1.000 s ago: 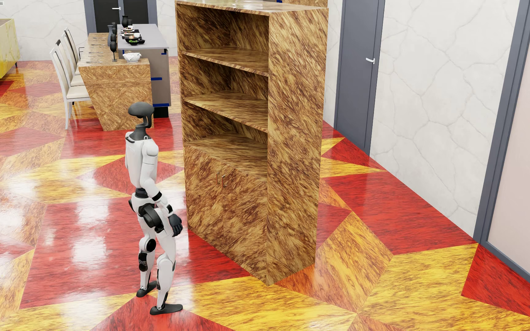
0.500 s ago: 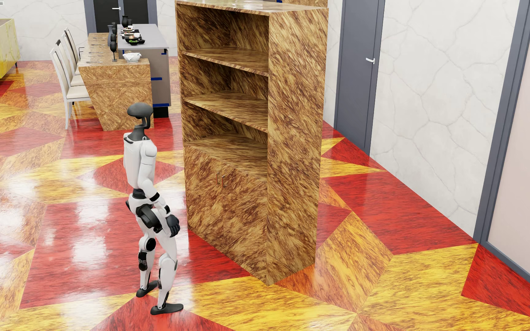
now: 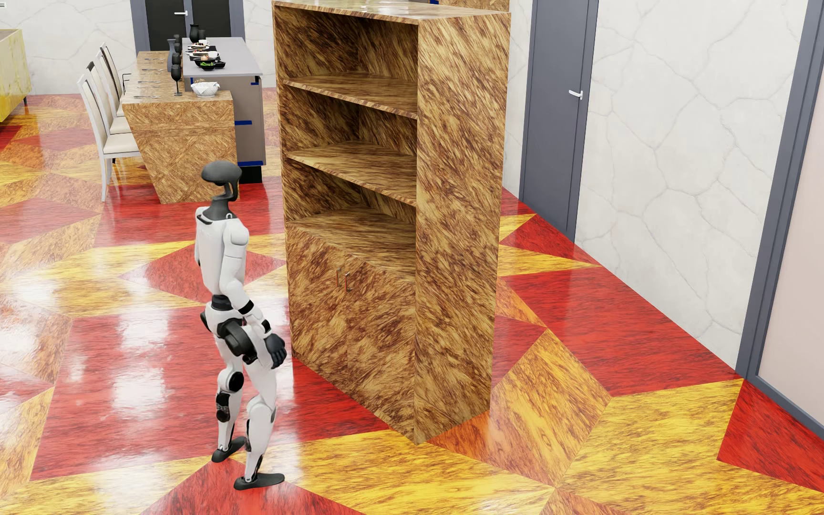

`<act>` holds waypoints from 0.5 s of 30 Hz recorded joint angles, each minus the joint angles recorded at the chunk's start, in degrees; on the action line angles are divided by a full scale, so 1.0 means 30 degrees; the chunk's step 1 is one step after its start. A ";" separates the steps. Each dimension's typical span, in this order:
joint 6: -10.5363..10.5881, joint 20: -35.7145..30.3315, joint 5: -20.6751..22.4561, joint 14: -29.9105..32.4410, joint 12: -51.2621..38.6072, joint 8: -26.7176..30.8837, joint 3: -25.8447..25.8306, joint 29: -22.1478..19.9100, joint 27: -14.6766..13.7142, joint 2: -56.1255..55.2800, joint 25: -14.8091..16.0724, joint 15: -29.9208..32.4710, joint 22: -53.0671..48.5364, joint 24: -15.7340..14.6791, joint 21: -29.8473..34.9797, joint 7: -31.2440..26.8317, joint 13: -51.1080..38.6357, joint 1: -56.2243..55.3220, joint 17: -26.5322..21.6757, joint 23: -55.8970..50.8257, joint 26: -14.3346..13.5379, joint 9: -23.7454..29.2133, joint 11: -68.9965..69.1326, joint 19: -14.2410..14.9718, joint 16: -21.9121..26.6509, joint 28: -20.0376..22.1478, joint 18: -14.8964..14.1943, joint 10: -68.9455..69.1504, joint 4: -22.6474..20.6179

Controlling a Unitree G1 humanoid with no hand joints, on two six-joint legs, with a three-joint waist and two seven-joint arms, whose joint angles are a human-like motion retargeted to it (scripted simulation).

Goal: Move towards the shelves

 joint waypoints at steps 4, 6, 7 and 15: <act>0.0173 -0.0187 0.0657 0.0242 -0.0102 0.0228 -0.0067 -0.0079 0.0056 0.0147 0.0137 0.0113 -0.0051 0.0036 -0.0225 0.0409 0.0003 0.0283 0.0116 -0.0173 0.0015 -0.0056 -0.0506 -0.0188 0.0028 0.0047 -0.0303 -0.0371 0.0546; 0.0237 -0.0239 0.0912 0.0294 -0.0251 0.0308 -0.0091 -0.0016 0.0133 0.0184 0.0106 0.0106 -0.0194 0.0042 -0.0225 0.0501 0.0033 0.0362 0.0122 -0.0071 -0.0063 -0.0075 -0.0631 -0.0272 0.0057 0.0085 -0.0447 -0.0451 0.0762; 0.0266 -0.0250 0.1026 0.0318 -0.0338 0.0331 -0.0103 0.0004 0.0205 0.0215 0.0102 0.0101 -0.0271 0.0043 -0.0252 0.0537 0.0047 0.0412 0.0138 0.0010 -0.0088 -0.0082 -0.0687 -0.0318 0.0072 0.0119 -0.0518 -0.0498 0.0859; 0.0284 -0.0766 0.1074 -0.0025 -0.1221 0.1221 -0.0297 -0.0138 -0.0072 -0.2180 0.0163 -0.0041 -0.0365 0.0217 -0.0658 0.0797 0.0480 0.0237 0.0298 -0.0474 -0.0138 0.0194 0.3788 0.0149 0.0142 0.0188 -0.1072 0.0284 0.1598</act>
